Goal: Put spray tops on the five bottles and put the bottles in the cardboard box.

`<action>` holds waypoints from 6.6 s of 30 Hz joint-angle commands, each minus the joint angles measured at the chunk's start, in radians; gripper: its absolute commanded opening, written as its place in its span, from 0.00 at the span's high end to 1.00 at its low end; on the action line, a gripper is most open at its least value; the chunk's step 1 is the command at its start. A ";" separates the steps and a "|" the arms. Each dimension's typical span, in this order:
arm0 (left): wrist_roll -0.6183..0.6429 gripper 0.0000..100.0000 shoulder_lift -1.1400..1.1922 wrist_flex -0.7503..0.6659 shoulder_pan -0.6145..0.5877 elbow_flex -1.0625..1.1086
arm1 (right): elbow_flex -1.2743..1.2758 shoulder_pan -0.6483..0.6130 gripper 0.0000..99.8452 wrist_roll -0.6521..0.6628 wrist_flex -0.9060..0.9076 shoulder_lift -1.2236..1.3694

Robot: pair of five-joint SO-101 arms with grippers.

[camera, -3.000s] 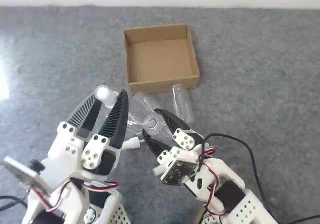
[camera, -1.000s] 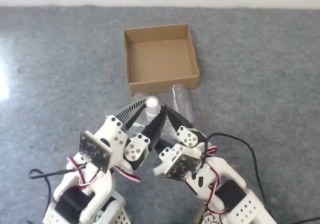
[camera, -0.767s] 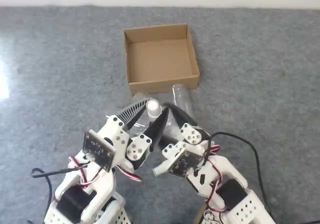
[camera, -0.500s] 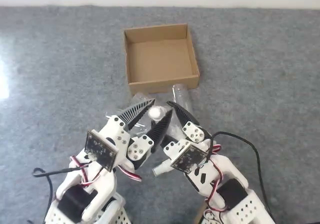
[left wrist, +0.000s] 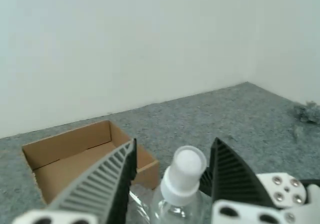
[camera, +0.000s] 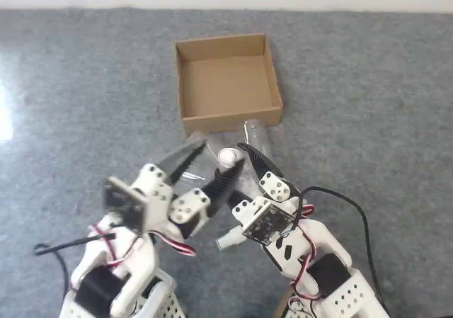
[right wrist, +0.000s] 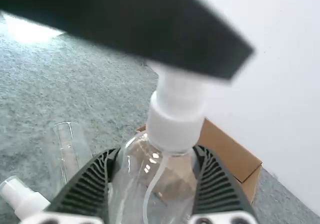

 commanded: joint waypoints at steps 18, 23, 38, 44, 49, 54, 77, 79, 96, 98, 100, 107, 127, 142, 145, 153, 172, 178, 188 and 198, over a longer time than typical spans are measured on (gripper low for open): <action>0.037 0.81 0.005 -0.163 -0.084 0.088 | -0.028 0.005 0.99 -0.011 -0.013 -0.019; 0.018 0.81 0.005 -0.209 -0.086 0.122 | -0.028 0.005 0.99 -0.011 -0.013 -0.019; -0.012 0.81 -0.002 0.002 -0.106 -0.082 | -0.021 0.033 0.99 -0.011 -0.025 -0.019; -0.012 0.81 -0.002 -0.021 -0.169 -0.085 | -0.028 0.050 0.99 -0.018 -0.027 -0.019; -0.012 0.81 -0.002 -0.021 -0.281 -0.130 | -0.028 0.050 0.99 -0.018 -0.027 -0.019; -0.012 0.81 -0.002 -0.012 -0.411 -0.139 | -0.029 0.079 0.99 -0.029 -0.036 -0.019; -0.014 0.81 -0.003 -0.069 -0.770 0.285 | -0.041 0.044 0.99 -0.235 -0.168 -0.010; -0.014 0.81 -0.003 -0.109 -0.770 0.314 | -0.048 0.044 0.99 -0.239 -0.176 -0.008; -0.057 0.81 -0.003 -0.270 -0.763 0.410 | -0.224 0.125 0.99 -0.242 -0.170 0.007; -0.057 0.81 -0.003 -0.270 -0.763 0.410 | -0.259 0.125 0.99 -0.244 -0.170 0.047; -0.057 0.81 -0.003 -0.270 -0.763 0.410 | -0.299 0.125 0.99 -0.244 -0.179 0.113; -0.057 0.81 -0.003 -0.270 -0.763 0.414 | -0.488 0.125 0.99 -0.245 -0.180 0.395; -0.057 0.81 -0.003 -0.272 -0.761 0.415 | -0.749 0.130 0.99 -0.245 -0.595 1.144; -0.097 0.81 -0.002 -0.275 -0.761 0.426 | -1.138 0.208 0.99 -0.245 -0.745 1.730; -0.097 0.81 -0.002 -0.275 -0.761 0.426 | -1.203 0.222 0.99 -0.247 -0.745 1.822; -0.097 0.81 -0.002 -0.275 -0.761 0.426 | -1.286 0.225 0.99 -0.247 -0.805 1.959; -0.097 0.81 -0.002 -0.272 -0.761 0.426 | -1.596 0.226 0.99 -0.247 -0.835 2.272; -0.097 0.81 -0.002 -0.272 -0.761 0.426 | -1.699 0.226 0.99 -0.247 -0.835 2.367; -0.097 0.81 -0.002 -0.272 -0.761 0.426 | -1.826 0.225 0.99 -0.247 -0.835 2.485; -0.092 0.81 -0.002 -0.272 -0.761 0.424 | -1.938 0.228 0.99 -0.247 -0.837 2.582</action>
